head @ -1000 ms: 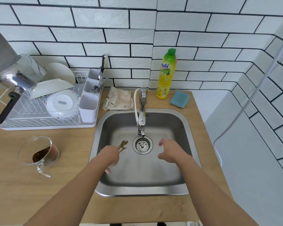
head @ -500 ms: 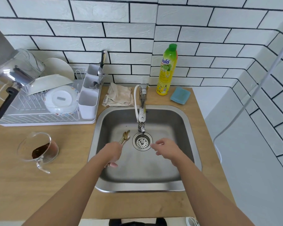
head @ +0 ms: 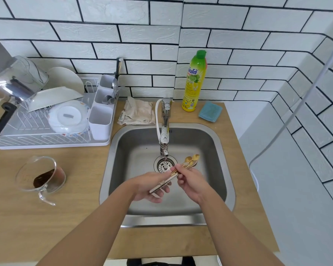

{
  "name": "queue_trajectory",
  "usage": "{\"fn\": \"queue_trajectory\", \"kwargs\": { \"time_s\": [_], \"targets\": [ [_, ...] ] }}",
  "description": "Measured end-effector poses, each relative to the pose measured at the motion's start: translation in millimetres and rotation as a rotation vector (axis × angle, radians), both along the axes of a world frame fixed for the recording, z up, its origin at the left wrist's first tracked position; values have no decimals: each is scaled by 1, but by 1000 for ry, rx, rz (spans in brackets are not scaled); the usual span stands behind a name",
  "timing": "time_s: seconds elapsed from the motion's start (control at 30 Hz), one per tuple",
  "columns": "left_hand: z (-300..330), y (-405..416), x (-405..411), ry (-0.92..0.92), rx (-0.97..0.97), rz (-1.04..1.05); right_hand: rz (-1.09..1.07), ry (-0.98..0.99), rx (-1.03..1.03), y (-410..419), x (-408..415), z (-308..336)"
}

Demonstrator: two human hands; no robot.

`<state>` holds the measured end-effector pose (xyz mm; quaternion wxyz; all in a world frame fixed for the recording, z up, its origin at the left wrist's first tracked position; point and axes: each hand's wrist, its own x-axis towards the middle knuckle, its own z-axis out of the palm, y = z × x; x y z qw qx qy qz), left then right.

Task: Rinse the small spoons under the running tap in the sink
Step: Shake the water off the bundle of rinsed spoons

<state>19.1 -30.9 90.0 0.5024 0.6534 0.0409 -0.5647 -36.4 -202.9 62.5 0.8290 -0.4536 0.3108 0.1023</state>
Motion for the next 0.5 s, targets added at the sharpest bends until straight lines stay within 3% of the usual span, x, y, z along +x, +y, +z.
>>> {"fn": "queue_trajectory", "kwargs": {
  "time_s": [0.07,0.2,0.27,0.33,0.5],
  "targets": [
    [-4,5,-1,-5,31,115,-60,-30,-35,-7,-1,2],
    [-12,6,-2,-58,-40,730,-145,-129,-70,-17,-4,9],
    [-8,-2,-4,-69,-118,940,-148,-178,-86,-9,-7,12],
    [-1,-16,-9,-48,-209,1002,-106,-199,-107,7,-9,12],
    [6,-21,-5,-133,-191,1047,-163,-165,-42,12,-14,9]
  ]
}}
